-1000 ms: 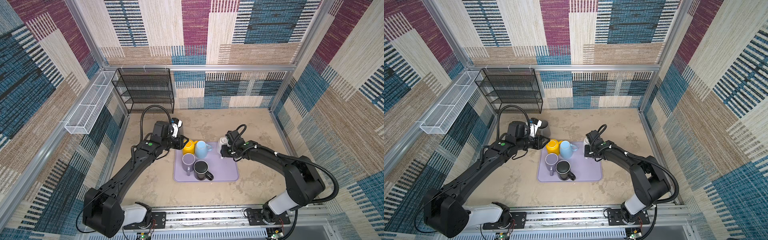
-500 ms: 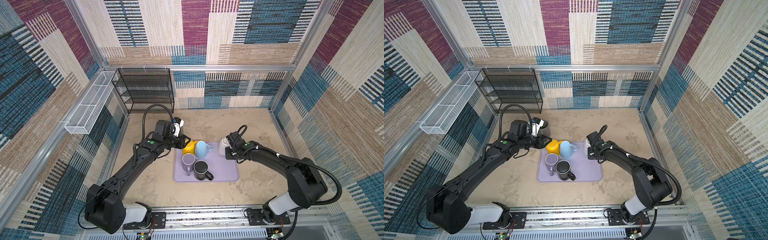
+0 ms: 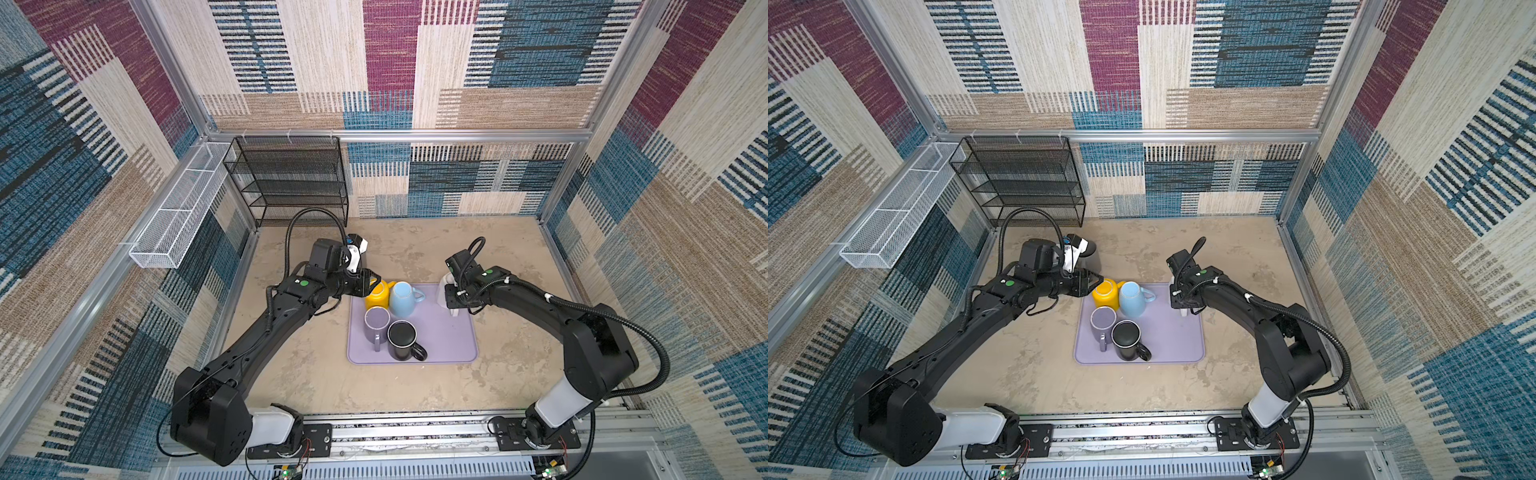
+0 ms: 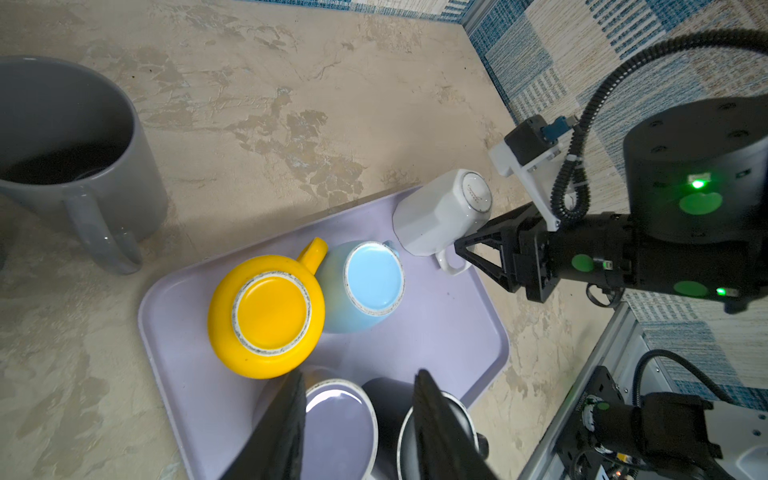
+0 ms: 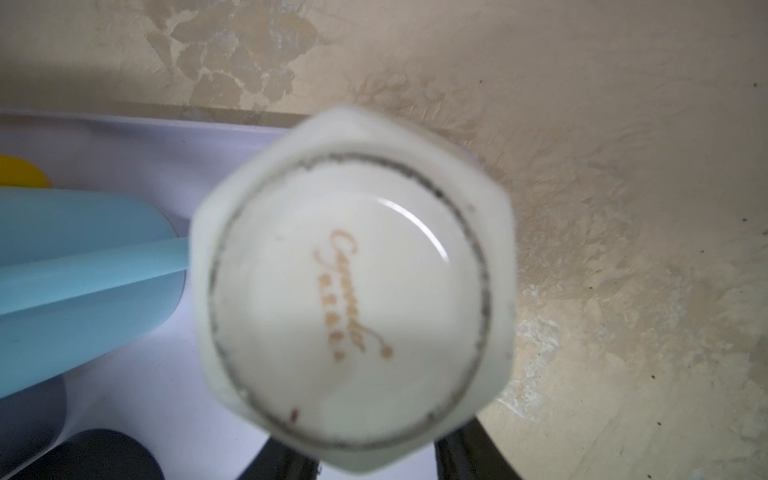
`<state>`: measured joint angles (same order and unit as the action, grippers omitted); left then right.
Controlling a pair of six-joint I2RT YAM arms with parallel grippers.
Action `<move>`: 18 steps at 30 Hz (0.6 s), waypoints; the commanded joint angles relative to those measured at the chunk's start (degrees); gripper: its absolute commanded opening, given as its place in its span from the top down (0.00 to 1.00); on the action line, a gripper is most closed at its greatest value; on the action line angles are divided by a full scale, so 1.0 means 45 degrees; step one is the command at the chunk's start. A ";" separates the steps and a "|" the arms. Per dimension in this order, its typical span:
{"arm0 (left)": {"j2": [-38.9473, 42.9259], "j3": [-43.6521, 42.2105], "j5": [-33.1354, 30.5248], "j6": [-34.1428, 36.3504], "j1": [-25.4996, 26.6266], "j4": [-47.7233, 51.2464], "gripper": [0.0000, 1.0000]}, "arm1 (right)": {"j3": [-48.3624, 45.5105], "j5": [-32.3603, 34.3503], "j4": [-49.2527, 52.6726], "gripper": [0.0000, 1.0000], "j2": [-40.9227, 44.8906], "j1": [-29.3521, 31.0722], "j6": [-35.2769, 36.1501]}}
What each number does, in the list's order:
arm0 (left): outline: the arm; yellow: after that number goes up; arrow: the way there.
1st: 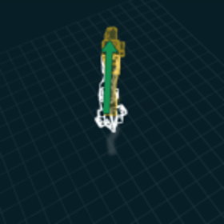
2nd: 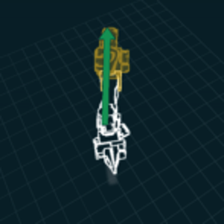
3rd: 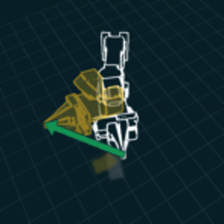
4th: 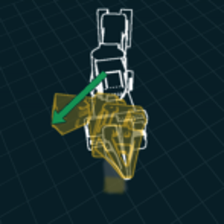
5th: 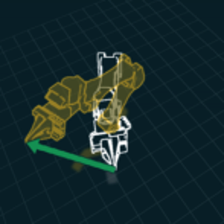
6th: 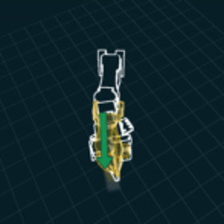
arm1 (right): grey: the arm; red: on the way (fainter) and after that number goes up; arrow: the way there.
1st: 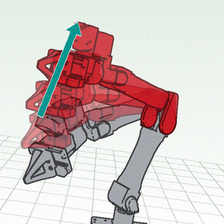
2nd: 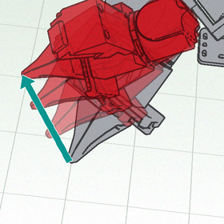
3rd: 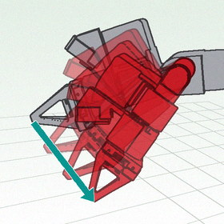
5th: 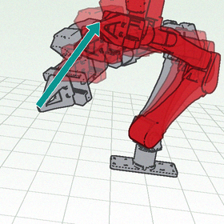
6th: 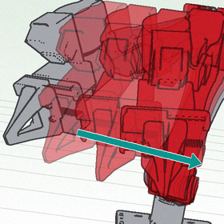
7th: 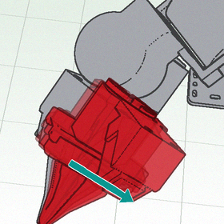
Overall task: Turn the mug right side up
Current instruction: 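Lower the right gripper onto the white mug and close on it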
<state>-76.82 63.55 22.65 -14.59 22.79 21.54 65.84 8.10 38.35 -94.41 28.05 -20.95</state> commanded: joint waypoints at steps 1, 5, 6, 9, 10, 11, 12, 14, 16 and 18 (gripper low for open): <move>0.0009 0.0116 -0.0174 0.0399 0.0008 0.0203 0.60 | 0.0335 0.0251 0.0320 0.60 -0.0258 -0.0022 0.0046; -0.0032 0.0087 -0.0181 0.0434 0.0012 0.0214 0.61 | 0.0477 0.0193 0.0481 0.64 -0.0482 -0.0019 0.0064; -0.0023 0.0097 -0.0189 0.0447 0.0010 0.0233 0.61 | 0.0485 0.0193 0.0503 0.65 -0.0521 -0.0017 0.0066; -0.0038 0.0099 -0.0192 0.0469 0.0014 0.0252 0.61 | 0.0456 0.0173 0.0521 0.67 -0.0619 -0.0014 0.0043; -0.0044 0.0097 -0.0191 0.0469 0.0013 0.0260 0.61 | 0.0447 0.0173 0.0521 0.68 -0.0639 -0.0022 0.0041; -0.0049 0.0099 -0.0196 0.0469 0.0008 0.0257 0.61 | 0.0436 0.0149 0.0502 0.69 -0.0655 -0.0013 0.0045; -0.0063 0.0097 -0.0194 0.0469 0.0009 0.0248 0.61 | 0.0427 0.0154 0.0492 0.69 -0.0679 -0.0022 0.0044; -0.0078 0.0116 -0.0175 0.0469 0.0029 0.0272 0.61 | 0.0416 0.0136 0.0482 0.70 -0.0755 -0.0014 0.0036; -0.0092 0.0086 -0.0174 0.0469 0.0033 0.0272 0.61 | 0.0427 0.0124 0.0482 0.71 -0.0833 -0.0020 0.0027; -0.0066 0.0097 -0.0176 0.0474 0.0024 0.0290 0.61 | 0.0419 0.0080 0.0444 0.73 -0.0892 -0.0005 0.0014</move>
<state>-77.25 63.57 22.41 -13.78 22.90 22.26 67.48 8.05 40.82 -98.13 28.01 -20.75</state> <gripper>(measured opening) 0.392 0.280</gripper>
